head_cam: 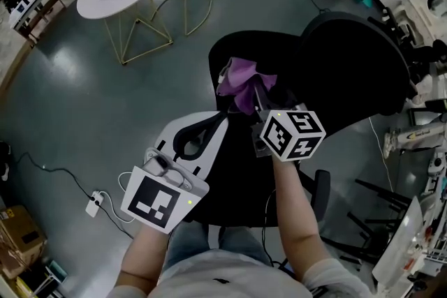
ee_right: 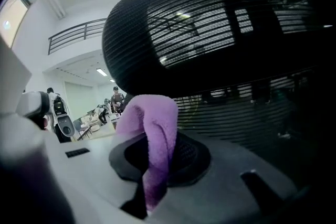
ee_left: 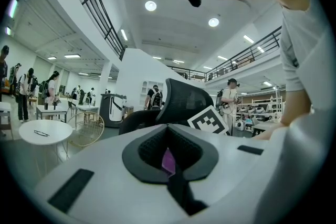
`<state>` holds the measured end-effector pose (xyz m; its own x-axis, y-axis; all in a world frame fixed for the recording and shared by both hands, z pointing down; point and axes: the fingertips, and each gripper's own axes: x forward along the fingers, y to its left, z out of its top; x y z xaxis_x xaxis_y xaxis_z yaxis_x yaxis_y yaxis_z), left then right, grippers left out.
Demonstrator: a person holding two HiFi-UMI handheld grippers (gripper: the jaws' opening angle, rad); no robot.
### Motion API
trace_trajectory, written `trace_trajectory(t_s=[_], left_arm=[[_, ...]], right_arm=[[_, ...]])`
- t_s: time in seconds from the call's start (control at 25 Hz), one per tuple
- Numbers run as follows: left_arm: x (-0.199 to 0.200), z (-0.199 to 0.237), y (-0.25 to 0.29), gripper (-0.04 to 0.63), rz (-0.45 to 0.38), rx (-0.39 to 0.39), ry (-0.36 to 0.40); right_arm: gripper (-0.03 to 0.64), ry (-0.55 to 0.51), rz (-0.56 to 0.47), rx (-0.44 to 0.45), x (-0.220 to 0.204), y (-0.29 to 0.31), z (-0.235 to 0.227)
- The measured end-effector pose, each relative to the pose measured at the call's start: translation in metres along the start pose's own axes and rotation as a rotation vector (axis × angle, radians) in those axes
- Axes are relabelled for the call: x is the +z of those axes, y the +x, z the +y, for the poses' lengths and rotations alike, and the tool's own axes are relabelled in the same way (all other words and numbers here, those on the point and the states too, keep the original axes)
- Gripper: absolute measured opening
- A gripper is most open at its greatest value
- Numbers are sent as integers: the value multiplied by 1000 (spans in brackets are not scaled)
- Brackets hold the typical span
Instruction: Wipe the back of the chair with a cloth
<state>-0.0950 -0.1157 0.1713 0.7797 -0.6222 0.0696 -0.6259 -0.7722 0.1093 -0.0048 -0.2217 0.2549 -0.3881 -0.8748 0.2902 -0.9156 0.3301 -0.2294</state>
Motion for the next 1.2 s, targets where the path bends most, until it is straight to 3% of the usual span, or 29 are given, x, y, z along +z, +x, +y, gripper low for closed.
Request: trace_trajectory(t_s=[1.2], left_arm=[[-6, -69, 80, 12, 14, -105, 10]], right_arm=[[49, 42, -37, -187, 8, -82, -131]])
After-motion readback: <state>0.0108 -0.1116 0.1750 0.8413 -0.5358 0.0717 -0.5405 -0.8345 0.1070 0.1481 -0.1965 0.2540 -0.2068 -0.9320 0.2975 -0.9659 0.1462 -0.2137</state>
